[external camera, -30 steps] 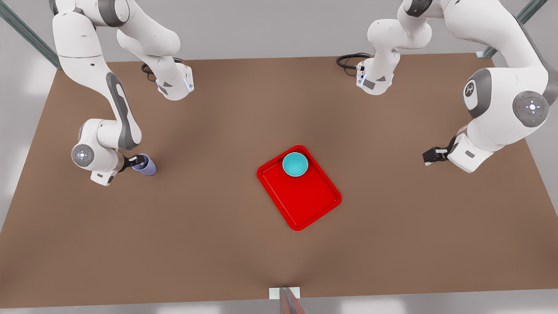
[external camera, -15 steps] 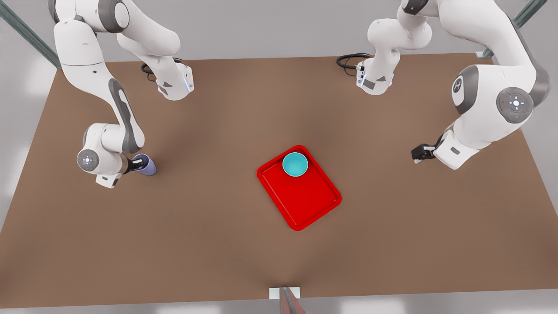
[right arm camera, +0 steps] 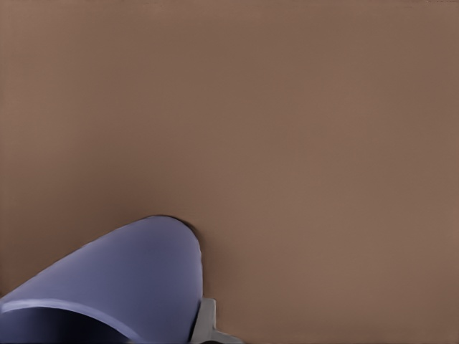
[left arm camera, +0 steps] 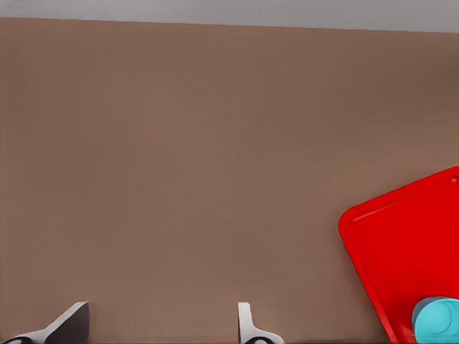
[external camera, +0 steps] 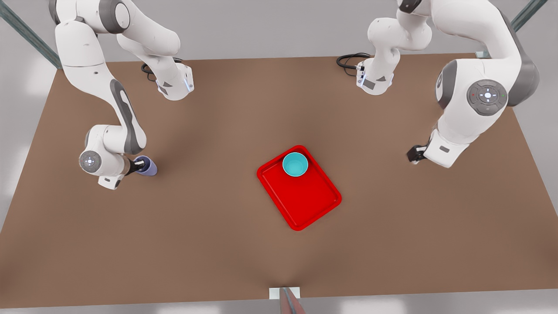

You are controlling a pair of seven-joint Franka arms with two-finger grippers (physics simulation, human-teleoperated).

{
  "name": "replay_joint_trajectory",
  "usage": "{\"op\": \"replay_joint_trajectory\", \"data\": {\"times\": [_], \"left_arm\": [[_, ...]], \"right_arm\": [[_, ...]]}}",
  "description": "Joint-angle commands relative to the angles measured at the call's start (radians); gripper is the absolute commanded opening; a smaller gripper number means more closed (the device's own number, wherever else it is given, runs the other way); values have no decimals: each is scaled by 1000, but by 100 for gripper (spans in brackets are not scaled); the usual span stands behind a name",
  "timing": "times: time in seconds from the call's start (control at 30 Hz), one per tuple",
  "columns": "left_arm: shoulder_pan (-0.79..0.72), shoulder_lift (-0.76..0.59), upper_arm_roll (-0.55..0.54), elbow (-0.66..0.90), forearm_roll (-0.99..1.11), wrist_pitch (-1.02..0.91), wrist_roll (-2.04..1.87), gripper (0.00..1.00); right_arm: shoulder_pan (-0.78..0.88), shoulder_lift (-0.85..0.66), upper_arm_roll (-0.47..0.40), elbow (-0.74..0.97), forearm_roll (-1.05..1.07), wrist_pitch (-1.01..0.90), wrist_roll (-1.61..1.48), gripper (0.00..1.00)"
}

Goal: Place the bowl on the tray with the left arm and the cup on the tray with the right arm

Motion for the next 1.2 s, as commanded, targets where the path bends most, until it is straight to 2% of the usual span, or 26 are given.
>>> {"op": "replay_joint_trajectory", "data": {"times": [0.0, 0.23, 0.37, 0.67, 0.73, 0.9, 0.97, 1.07, 1.17], "left_arm": [[-3, 0, -2, 0, 12, -1, 0, 100], [-2, 3, 3, -5, -63, -51, -8, 100], [-2, 3, 3, -3, -65, -55, -9, 100], [18, 3, 5, 0, -68, -78, -5, 100], [18, 3, 3, 0, -68, -78, -5, 100], [18, 3, 3, 0, -68, -78, -5, 100], [18, 3, 3, 0, -68, -79, -5, 100], [18, 3, 1, 0, -68, -79, -5, 100], [18, 5, 3, 0, -68, -78, -5, 100]], "right_arm": [[-2, -1, 0, 0, -6, 1, 3, 21], [4, -8, 41, 58, -5, -33, 3, 21], [18, 39, 161, 170, 8, -53, 6, 21], [489, 358, 152, 708, 129, -134, 62, 21], [638, 410, 37, 822, 221, -171, 82, 21], [902, 527, -187, 1028, 417, -217, 120, 21], [937, 570, -201, 1071, 436, -226, 157, 21], [1038, 630, -295, 1118, 489, -217, 218, 21], [1042, 644, -296, 1134, 489, -217, 229, 21]]}}
